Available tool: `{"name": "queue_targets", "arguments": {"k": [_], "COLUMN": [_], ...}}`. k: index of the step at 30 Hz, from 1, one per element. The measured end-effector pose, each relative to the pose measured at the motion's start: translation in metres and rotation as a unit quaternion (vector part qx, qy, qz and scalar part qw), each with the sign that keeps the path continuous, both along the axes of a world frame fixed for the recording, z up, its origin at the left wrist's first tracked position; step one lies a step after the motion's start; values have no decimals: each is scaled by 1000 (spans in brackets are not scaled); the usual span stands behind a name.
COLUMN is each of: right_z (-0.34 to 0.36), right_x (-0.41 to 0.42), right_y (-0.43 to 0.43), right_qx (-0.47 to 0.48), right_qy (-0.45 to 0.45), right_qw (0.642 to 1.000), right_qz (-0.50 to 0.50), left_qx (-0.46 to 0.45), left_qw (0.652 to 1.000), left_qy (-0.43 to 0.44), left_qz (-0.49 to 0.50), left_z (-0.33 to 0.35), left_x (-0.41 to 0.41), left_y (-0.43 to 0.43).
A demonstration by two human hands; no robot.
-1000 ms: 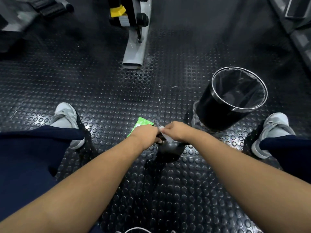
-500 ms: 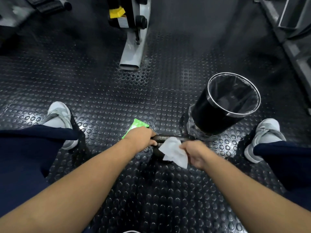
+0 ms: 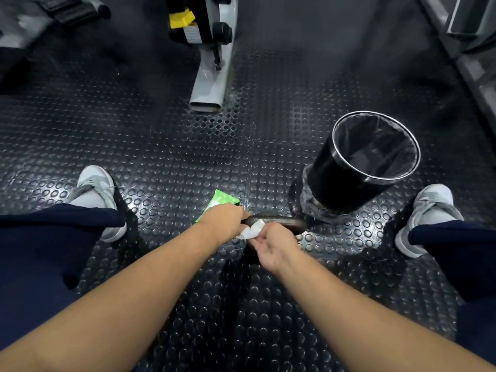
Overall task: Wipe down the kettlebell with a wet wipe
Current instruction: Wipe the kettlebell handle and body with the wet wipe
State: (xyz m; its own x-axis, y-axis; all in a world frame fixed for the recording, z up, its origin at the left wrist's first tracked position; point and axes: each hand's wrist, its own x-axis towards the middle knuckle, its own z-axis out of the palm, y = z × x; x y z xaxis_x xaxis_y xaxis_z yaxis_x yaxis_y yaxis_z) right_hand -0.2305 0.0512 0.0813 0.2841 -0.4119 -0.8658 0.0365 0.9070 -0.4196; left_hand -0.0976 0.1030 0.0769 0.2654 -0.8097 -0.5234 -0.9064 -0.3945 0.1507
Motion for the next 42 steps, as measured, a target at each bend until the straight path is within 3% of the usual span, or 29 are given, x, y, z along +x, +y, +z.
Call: {"name": "queue_targets", "arguments": {"k": [8, 14, 20, 24, 27, 35, 42], "right_z": [-8, 4, 7, 16, 26, 45, 38], "right_x": [-19, -5, -19, -1, 6, -8, 10], "right_y": [-38, 1, -35, -7, 3, -37, -11], "right_qx": [-26, -10, -32, -9, -5, 32, 58], "right_qy": [80, -6, 28, -49, -56, -15, -60], "right_qw": [986, 998, 986, 996, 998, 994, 995], "right_qz": [-147, -57, -158, -74, -27, -107, -49], "left_qx": [22, -2, 21, 15, -6, -10, -24], "left_qw": [1000, 1000, 999, 1000, 1000, 1000, 999], "left_qy": [16, -15, 24, 5, -13, 10, -23], "left_qz": [-7, -7, 16, 5, 0, 10, -8], "left_z": [4, 2, 3, 4, 6, 4, -4], "left_x": [-2, -3, -1, -1, -2, -2, -3], "left_y": [-3, -1, -1, -3, 1, 2, 5]}}
